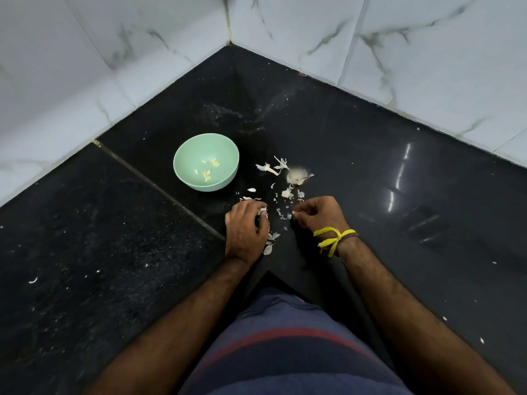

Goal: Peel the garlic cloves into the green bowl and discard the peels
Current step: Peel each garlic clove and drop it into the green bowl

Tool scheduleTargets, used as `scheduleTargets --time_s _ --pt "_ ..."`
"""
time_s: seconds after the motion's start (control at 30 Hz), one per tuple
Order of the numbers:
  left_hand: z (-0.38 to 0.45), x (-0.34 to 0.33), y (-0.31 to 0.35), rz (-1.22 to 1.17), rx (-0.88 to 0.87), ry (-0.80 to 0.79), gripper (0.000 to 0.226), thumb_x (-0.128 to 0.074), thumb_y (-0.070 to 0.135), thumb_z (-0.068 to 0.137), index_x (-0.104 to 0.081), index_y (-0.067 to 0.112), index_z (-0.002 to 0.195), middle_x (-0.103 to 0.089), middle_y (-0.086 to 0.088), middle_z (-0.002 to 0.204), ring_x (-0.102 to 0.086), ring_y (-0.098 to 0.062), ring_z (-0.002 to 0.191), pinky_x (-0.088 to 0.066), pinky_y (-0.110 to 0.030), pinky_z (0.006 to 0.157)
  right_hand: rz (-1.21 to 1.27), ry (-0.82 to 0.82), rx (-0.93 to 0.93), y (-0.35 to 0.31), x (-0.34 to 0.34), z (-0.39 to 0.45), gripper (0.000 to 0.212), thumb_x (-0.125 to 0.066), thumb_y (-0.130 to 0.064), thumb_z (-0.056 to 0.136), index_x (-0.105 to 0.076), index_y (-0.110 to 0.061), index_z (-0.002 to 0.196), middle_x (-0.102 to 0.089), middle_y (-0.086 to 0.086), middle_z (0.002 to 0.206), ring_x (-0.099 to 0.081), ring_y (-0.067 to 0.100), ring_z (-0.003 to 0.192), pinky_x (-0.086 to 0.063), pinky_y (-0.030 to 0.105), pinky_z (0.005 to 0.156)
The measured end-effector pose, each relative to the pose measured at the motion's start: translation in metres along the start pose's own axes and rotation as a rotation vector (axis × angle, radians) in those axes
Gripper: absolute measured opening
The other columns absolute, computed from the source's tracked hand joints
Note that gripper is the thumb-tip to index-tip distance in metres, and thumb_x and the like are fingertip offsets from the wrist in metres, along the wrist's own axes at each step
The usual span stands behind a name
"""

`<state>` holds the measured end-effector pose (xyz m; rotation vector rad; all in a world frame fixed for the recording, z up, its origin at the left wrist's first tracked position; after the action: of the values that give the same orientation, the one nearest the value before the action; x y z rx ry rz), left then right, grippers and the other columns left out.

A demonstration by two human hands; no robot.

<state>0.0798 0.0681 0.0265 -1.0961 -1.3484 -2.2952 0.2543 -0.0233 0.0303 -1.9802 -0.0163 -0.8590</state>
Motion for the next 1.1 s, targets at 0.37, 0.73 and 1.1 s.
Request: scheduleTargets --time_s 0.37,0.73,1.1 --pt "0.000 -0.002 0.008 0.030 -0.093 -0.018 0.019 -0.059 0.019 0.089 -0.067 0.019 0.106 -0.065 0.002 0.110 -0.056 -0.019 0.107 -0.038 -0.037 0.092 -0.162 -0.028 0.032 -0.008 -0.012 -0.013 0.004 -0.080 -0.015 0.081 -0.077 -0.014 0.083 -0.071 -0.002 0.078 -0.065 0.009 0.076 -0.049 0.018 0.071" --pt "0.000 -0.003 0.012 0.050 -0.137 -0.014 0.020 -0.056 0.019 0.089 -0.069 0.016 0.104 -0.065 0.000 0.110 -0.054 -0.016 0.107 -0.035 -0.033 0.090 -0.253 -0.062 0.042 -0.017 -0.031 -0.008 0.005 -0.078 -0.015 0.081 -0.076 -0.016 0.085 -0.073 0.002 0.085 -0.066 0.016 0.084 -0.052 0.025 0.081" --pt "-0.001 -0.002 0.015 0.046 -0.146 -0.022 0.020 -0.053 0.020 0.091 -0.068 0.016 0.103 -0.064 0.001 0.110 -0.054 -0.016 0.105 -0.037 -0.035 0.089 -0.310 -0.082 0.072 -0.023 -0.036 -0.009 0.004 -0.071 -0.012 0.086 -0.073 -0.014 0.087 -0.073 0.006 0.089 -0.067 0.022 0.086 -0.056 0.031 0.080"
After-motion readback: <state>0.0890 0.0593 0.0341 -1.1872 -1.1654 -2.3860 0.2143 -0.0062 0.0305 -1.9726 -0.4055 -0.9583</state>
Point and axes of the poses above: each hand's wrist, its own z-axis towards the middle knuckle, its own x-axis out of the back of the hand, y = z × x, the point moved 9 cm from there along z, towards the middle knuckle
